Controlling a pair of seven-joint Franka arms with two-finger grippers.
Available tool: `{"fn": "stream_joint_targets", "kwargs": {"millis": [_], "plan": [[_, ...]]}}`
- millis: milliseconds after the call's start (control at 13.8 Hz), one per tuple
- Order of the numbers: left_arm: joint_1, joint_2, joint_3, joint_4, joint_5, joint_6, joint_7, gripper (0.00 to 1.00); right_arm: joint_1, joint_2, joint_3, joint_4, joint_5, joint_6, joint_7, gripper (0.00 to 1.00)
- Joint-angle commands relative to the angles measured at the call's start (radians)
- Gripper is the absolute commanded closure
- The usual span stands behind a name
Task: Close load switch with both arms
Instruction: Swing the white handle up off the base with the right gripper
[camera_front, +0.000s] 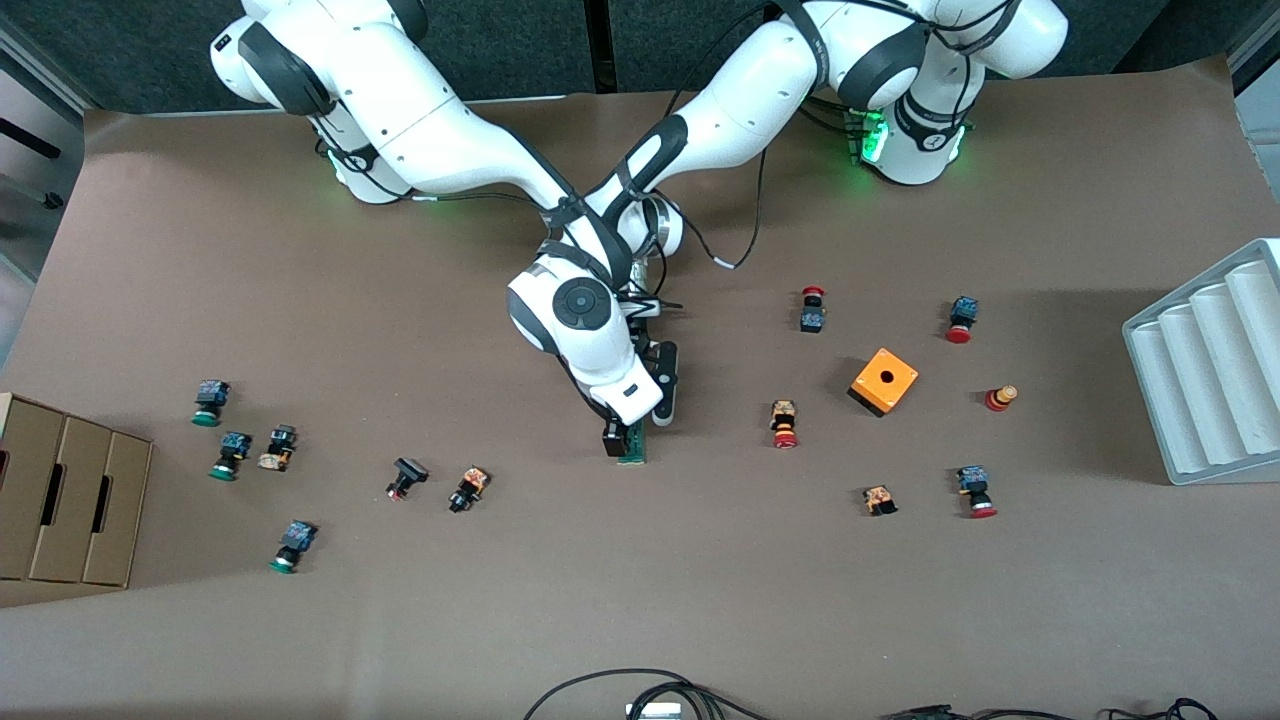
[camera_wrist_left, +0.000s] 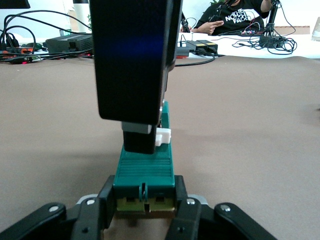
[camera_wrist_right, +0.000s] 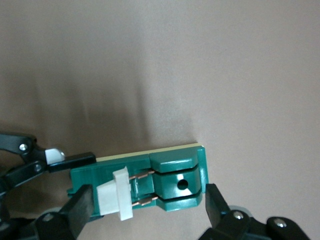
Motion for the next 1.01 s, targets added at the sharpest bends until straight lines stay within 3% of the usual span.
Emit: {"fn": "stream_joint_targets", "kwargs": {"millis": [0, 651, 940], "plan": [[0.002, 0.01, 0.004, -0.011, 0.001, 0.017, -0.001, 0.67, 0.005, 0.0, -0.002, -0.007, -0.035, 0.027, 0.022, 0.01], [0.002, 0.01, 0.004, -0.011, 0.001, 0.017, -0.001, 0.67, 0.005, 0.008, -0.002, -0.007, -0.033, 0.03, 0.023, 0.01], [0.002, 0.01, 0.004, -0.011, 0.001, 0.017, -0.001, 0.67, 0.005, 0.008, -0.004, -0.007, -0.035, 0.031, 0.019, 0.11]]}}
